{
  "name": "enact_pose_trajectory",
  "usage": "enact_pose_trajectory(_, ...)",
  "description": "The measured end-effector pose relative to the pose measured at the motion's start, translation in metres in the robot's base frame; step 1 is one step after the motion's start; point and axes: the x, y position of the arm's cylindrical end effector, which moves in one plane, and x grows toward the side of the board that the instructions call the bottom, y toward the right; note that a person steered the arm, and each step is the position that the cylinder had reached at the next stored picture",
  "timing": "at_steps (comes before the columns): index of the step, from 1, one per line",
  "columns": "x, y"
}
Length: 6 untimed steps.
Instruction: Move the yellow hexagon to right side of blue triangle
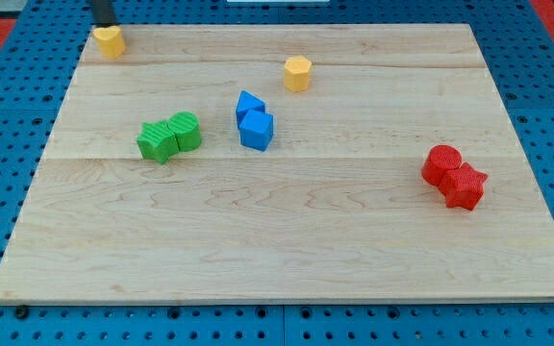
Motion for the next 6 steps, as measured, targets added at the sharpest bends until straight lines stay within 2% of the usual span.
enact_pose_trajectory(1,-0.004,0.084)
enact_pose_trajectory(2,0.007,0.136)
enact_pose_trajectory(3,0.050,0.254)
enact_pose_trajectory(5,0.144,0.290)
enact_pose_trajectory(6,0.100,0.345)
